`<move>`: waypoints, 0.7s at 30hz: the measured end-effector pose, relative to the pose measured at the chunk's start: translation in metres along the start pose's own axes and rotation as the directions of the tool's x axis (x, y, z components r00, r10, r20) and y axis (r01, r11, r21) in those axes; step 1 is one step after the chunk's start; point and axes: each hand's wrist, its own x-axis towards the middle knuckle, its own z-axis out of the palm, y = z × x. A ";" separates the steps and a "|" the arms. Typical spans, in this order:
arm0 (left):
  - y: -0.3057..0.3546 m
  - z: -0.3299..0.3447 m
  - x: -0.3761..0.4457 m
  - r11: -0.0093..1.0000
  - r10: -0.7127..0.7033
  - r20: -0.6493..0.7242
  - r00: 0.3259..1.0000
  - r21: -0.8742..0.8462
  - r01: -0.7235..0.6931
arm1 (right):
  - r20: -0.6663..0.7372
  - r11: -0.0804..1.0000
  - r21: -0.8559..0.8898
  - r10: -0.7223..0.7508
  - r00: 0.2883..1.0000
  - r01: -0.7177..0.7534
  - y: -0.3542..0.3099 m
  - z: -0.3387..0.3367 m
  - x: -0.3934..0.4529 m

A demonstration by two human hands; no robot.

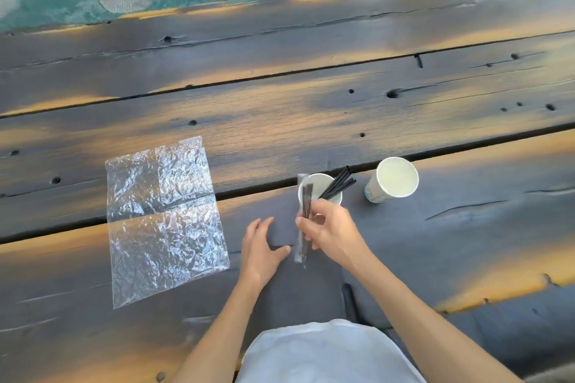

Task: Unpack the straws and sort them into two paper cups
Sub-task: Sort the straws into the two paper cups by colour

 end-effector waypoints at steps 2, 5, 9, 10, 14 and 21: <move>0.007 0.013 0.000 0.976 0.074 0.053 0.996 0.200 -0.083 | -0.113 0.992 0.116 -0.027 0.993 0.040 -0.009 -0.030 -0.019; 0.017 0.030 0.001 0.892 0.079 0.160 0.984 0.430 -0.141 | -0.315 0.945 0.311 -0.001 0.949 0.105 -0.017 -0.072 -0.042; 0.030 0.048 0.004 0.807 0.018 0.221 0.975 0.573 -0.145 | -0.651 0.833 0.466 0.096 0.753 0.297 -0.007 -0.118 -0.051; 0.031 0.051 0.006 0.794 0.001 0.227 0.974 0.592 -0.139 | -0.707 0.825 0.461 0.118 0.698 0.327 -0.003 -0.127 -0.050; 0.031 0.057 0.011 0.766 -0.014 0.235 0.972 0.627 -0.141 | -0.803 0.827 0.455 0.221 0.553 0.331 0.015 -0.154 -0.032; 0.033 0.057 0.011 0.749 -0.013 0.237 0.971 0.646 -0.148 | -0.744 0.907 0.410 0.270 0.611 0.099 0.046 -0.156 0.007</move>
